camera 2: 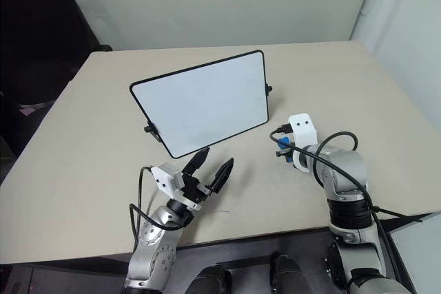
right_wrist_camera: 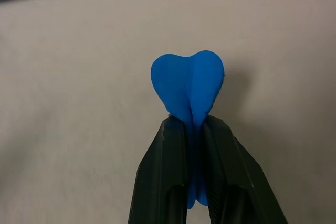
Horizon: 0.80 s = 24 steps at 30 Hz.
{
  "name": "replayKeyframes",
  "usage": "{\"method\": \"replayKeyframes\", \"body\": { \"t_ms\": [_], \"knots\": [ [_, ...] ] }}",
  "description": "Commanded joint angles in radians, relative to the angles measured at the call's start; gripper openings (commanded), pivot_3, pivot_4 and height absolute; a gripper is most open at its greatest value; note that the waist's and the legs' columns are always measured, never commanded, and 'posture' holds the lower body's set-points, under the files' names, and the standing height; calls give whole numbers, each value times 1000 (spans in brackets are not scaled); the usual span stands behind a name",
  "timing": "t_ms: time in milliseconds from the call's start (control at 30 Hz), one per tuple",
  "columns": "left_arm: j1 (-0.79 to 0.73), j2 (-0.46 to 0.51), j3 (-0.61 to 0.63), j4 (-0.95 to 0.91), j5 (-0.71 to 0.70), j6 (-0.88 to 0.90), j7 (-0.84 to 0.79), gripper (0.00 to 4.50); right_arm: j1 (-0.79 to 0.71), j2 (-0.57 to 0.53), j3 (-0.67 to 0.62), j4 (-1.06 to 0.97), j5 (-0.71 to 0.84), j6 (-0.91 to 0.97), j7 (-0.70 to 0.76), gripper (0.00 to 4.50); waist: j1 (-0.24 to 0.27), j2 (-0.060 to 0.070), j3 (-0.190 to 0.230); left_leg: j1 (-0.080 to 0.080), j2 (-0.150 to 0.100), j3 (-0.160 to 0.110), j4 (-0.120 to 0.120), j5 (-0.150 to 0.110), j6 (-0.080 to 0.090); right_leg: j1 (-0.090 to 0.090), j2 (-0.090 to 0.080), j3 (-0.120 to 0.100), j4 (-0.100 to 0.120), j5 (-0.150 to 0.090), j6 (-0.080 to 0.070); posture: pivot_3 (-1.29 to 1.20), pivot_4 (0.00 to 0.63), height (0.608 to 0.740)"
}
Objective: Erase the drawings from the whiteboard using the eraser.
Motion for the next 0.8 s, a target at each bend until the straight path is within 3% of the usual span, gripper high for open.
{"method": "replayKeyframes", "body": {
  "t_ms": [33, 133, 233, 467, 800],
  "knots": [
    [-12, -1, -6, -4, 2, -11, -10, 4500, 18, -20, -10, -23, 6, 12, -5, 194, 0, 0, 0, 1, 0, 0, 0, 0, 0, 1, 0, 0, 0, 0, 0, 0, 150, 737],
    [-15, -5, -10, 1, 6, -15, -8, 4500, 38, -23, -3, 2, -3, -19, -17, 194, 0, 0, 0, 2, 0, 0, 0, 0, 0, 2, 1, 0, 0, 0, 0, 0, 150, 737],
    [-17, -4, -9, 3, 5, -16, -8, 4500, 46, -15, -12, 15, -9, -52, -28, 1022, 0, 0, 0, 6, 0, -1, 0, 0, 0, 6, 3, 0, -2, 0, 0, 0, 150, 737],
    [-18, -12, -11, 11, 5, -23, -5, 4500, 63, 26, -96, -57, 28, -310, -19, 3565, 0, 0, 0, 5, 0, -2, -1, 0, 1, 8, 5, 1, -8, 0, 1, 0, 150, 737],
    [-7, -11, -13, -5, -11, -8, -13, 4500, 156, 92, -193, -169, 213, -553, 93, 3565, 4, 0, 0, 2, 0, -1, -1, -5, 5, 8, 6, 1, -11, -2, 5, 0, 150, 737]
  ]
}}
